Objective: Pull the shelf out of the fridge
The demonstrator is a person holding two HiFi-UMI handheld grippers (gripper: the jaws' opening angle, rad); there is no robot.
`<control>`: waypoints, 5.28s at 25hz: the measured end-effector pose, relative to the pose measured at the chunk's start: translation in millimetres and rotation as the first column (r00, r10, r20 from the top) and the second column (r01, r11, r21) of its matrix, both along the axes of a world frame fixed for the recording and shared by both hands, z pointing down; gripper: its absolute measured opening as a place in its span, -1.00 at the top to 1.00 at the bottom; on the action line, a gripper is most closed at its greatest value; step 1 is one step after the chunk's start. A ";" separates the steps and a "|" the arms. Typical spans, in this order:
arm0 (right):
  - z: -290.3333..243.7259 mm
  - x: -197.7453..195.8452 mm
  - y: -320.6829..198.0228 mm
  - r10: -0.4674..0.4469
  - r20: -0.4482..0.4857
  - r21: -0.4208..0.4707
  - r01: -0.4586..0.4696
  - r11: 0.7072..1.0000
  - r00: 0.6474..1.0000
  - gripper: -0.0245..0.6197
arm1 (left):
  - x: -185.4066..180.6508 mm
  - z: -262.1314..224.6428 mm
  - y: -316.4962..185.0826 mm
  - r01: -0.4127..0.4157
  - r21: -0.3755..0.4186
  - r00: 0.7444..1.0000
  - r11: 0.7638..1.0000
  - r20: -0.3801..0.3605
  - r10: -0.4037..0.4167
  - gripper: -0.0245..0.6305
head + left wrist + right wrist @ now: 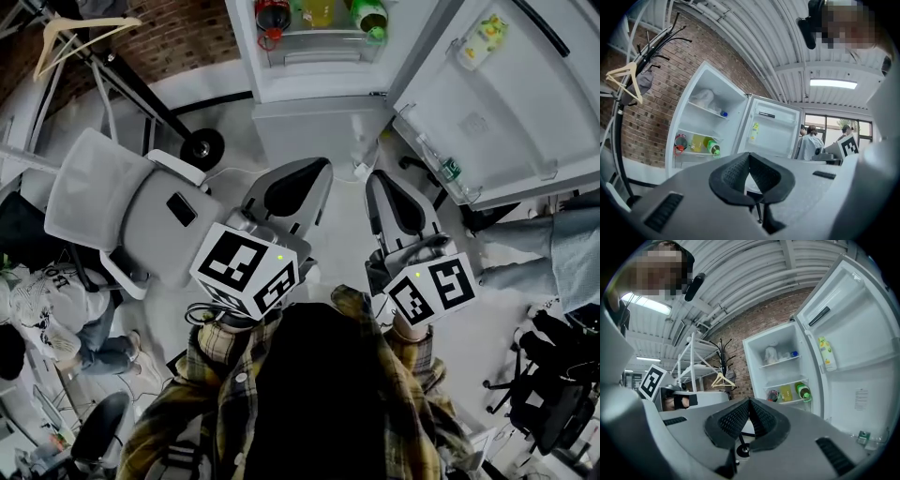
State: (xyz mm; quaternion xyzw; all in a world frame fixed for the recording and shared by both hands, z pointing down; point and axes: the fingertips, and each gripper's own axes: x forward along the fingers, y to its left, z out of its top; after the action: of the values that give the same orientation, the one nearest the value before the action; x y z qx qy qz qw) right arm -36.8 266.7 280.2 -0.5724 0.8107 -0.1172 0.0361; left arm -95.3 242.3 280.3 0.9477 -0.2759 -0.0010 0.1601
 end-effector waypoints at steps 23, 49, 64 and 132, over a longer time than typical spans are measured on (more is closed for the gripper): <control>-0.6 9.8 -160.4 0.104 0.032 0.005 -0.104 0.995 0.994 0.87 | -0.1 8.8 -166.6 -0.067 -0.017 0.998 0.998 -0.007 0.067 0.92; 4.2 132.2 -231.8 -0.138 0.030 0.004 0.138 0.990 0.990 0.87 | 127.7 9.6 -229.2 0.139 -0.004 0.990 0.990 -0.027 -0.139 0.92; 20.8 129.1 -268.7 -0.265 0.104 -0.022 0.269 0.963 0.959 0.87 | 122.4 19.5 -257.2 0.258 -0.016 0.966 0.966 0.014 -0.258 0.92; 21.2 142.5 -476.2 -0.245 0.174 -0.037 0.255 0.966 0.954 0.86 | 141.3 28.0 -460.4 0.216 -0.110 0.972 0.970 -0.068 -0.224 0.90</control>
State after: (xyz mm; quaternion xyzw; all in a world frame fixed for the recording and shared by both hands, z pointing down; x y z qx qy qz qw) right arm 105.7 -209.4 301.3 -0.4542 0.8668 -0.1926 0.0723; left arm 46.0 -218.2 308.3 0.9010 -0.3726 -0.0424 0.2181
